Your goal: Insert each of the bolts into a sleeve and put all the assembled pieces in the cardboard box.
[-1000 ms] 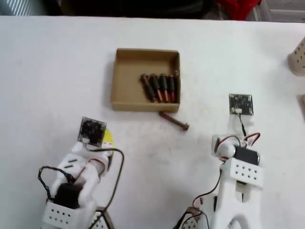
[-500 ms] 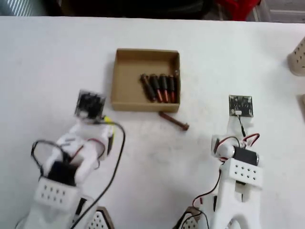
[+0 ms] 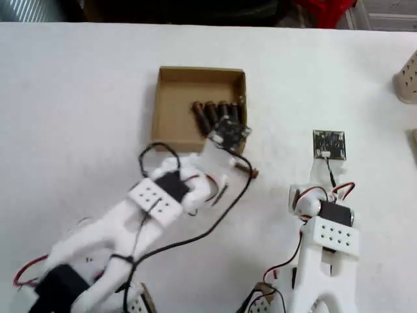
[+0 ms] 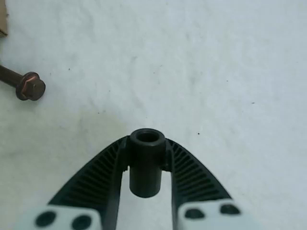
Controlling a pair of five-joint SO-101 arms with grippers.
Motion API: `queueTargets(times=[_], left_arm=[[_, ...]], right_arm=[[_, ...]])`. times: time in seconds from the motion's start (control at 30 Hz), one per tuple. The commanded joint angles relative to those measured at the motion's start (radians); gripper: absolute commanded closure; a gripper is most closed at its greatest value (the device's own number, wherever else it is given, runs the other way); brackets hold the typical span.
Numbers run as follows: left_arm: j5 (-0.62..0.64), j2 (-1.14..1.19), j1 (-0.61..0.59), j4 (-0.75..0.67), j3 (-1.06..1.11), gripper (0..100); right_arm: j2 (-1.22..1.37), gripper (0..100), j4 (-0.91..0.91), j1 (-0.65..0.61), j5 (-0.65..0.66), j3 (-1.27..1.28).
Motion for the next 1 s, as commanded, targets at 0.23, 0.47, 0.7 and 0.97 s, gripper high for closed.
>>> queueTargets(times=[0.23,0.47,0.7,0.97], left_arm=[[-0.269,0.499,0.068,-0.109,-0.450,98],[-0.364,0.664,0.065,-0.110,-0.595,98],[-0.356,0.731,-0.004,-0.081,-0.643,98],[-0.356,0.688,-0.059,0.199,-0.649,98]], right_arm=[[-0.010,98.1,-0.016,0.027,-0.003,-0.009],[-0.010,98.1,-0.015,0.022,-0.003,-0.008],[-0.010,98.1,-0.015,0.022,-0.003,-0.008],[-0.012,98.1,-0.015,0.021,-0.002,0.000]])
